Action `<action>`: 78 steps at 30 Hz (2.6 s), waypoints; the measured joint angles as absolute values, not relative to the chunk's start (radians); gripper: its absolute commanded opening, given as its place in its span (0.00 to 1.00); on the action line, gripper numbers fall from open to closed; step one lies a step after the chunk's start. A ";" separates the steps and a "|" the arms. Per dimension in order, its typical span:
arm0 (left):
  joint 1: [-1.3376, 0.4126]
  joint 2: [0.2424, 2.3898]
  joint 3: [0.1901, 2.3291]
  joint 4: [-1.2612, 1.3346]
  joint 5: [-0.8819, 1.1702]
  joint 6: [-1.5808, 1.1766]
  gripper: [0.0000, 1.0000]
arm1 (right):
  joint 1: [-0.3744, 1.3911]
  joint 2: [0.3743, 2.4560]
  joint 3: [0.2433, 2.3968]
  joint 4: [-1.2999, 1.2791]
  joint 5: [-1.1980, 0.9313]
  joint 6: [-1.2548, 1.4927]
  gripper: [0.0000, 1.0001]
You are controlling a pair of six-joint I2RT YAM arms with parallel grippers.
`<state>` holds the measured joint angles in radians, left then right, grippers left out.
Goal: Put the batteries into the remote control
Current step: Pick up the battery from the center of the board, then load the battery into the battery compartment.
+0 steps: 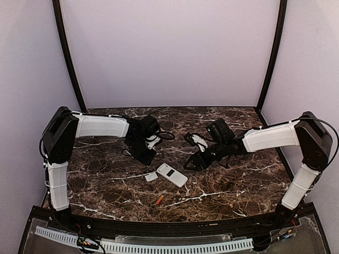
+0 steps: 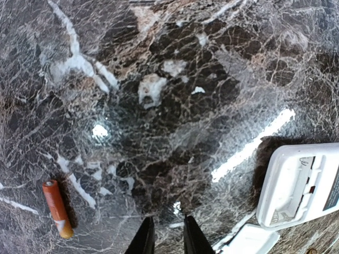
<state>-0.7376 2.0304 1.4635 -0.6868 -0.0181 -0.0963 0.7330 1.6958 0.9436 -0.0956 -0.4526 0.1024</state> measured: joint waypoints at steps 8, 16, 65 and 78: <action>-0.677 1.976 1.398 -0.644 -0.020 -0.068 0.58 | 0.732 1.696 0.942 -0.088 -0.459 0.103 0.62; -0.426 1.867 1.367 -0.542 0.052 -0.009 0.67 | 0.732 1.696 0.942 -0.076 -0.476 0.103 0.62; -0.583 1.804 1.080 -0.188 0.169 -0.018 0.01 | 0.642 1.702 1.008 -0.067 -0.569 0.119 0.63; -0.747 1.761 0.954 0.154 0.236 -0.019 0.03 | 0.629 1.804 1.085 -0.066 -0.622 0.151 0.62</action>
<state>-0.7467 1.7607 0.9539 0.1535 0.2356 -0.0193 0.6289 1.8042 1.0847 -0.0662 -0.6220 0.1513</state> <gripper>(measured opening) 0.085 0.624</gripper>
